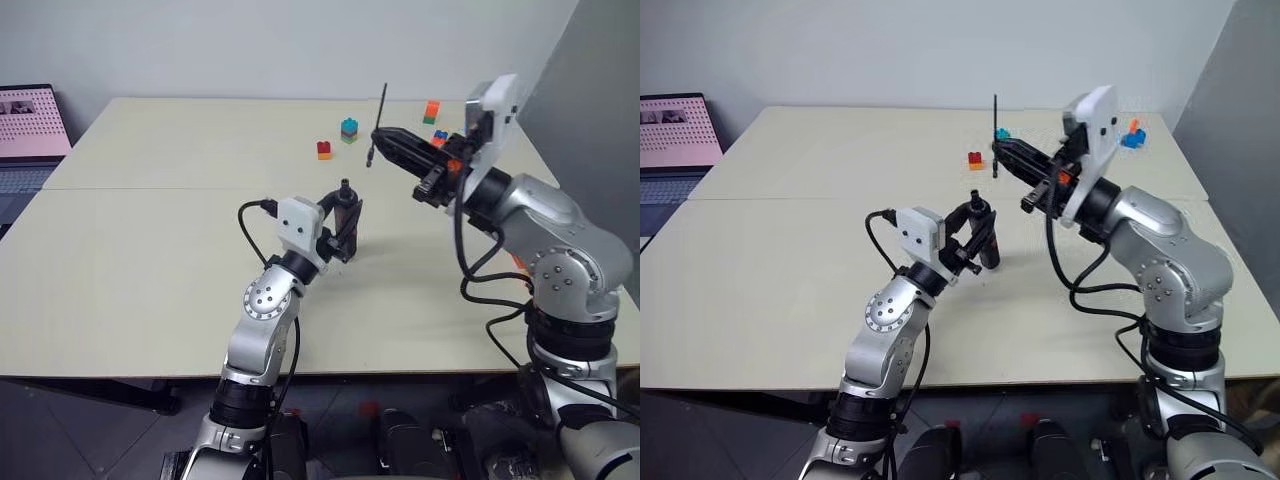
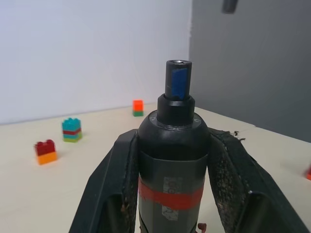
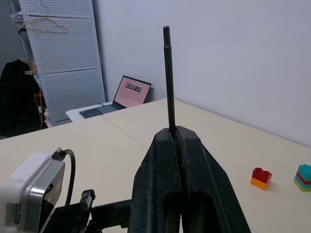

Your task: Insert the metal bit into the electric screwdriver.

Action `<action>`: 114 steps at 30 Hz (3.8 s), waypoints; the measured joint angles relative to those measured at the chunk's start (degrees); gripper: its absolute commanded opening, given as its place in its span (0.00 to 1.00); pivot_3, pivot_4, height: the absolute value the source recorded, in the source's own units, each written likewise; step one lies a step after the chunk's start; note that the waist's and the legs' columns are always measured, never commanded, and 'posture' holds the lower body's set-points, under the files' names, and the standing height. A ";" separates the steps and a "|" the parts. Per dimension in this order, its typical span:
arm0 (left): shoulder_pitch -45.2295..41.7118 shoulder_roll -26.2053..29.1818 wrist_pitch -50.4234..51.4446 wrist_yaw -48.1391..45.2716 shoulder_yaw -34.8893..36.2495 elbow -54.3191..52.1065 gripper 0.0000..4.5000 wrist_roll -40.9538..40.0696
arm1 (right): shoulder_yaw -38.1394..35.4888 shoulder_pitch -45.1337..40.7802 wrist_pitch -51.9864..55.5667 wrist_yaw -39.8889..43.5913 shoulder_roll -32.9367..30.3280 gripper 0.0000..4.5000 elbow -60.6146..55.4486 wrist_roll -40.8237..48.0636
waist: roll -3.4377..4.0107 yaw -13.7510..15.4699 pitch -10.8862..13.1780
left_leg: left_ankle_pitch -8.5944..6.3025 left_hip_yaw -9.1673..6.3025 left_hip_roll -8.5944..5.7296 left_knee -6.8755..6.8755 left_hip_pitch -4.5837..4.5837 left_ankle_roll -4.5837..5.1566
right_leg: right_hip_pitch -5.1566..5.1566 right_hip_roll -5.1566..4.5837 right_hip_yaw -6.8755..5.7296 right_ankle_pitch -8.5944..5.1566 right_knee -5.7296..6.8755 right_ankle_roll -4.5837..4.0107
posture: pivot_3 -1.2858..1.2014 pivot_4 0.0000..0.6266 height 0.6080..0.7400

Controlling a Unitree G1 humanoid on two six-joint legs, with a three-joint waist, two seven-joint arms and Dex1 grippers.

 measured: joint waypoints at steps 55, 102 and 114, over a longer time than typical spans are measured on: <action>-0.68 -3.07 -4.97 10.16 -1.46 7.14 0.37 7.38 | 7.45 1.24 2.14 -14.01 12.88 0.00 1.03 -9.73 | 0.01 -0.12 -0.01 | 0.00 -0.13 0.01 -0.05 -0.09 0.00 | -0.05 0.02 -0.12 -0.04 -0.07 -0.06 | 0.52 0.24 1.00; -0.60 -3.05 -4.94 9.94 -1.60 7.14 0.37 7.32 | 5.52 -8.38 9.22 5.98 1.28 0.00 11.02 -5.31 | 0.01 -0.16 -0.01 | 0.00 -0.16 0.01 -0.09 -0.08 0.00 | -0.04 0.01 -0.15 -0.20 -0.13 -0.34 | 0.52 0.24 1.00; -0.52 -2.99 -5.21 9.80 -1.56 7.13 0.37 7.29 | 4.11 -9.61 12.68 2.46 4.94 0.00 11.87 -5.18 | 0.01 -0.14 -0.01 | 0.00 -0.16 0.01 -0.09 -0.10 0.00 | -0.05 0.01 -0.15 -0.20 -0.17 -0.33 | 0.52 0.24 1.00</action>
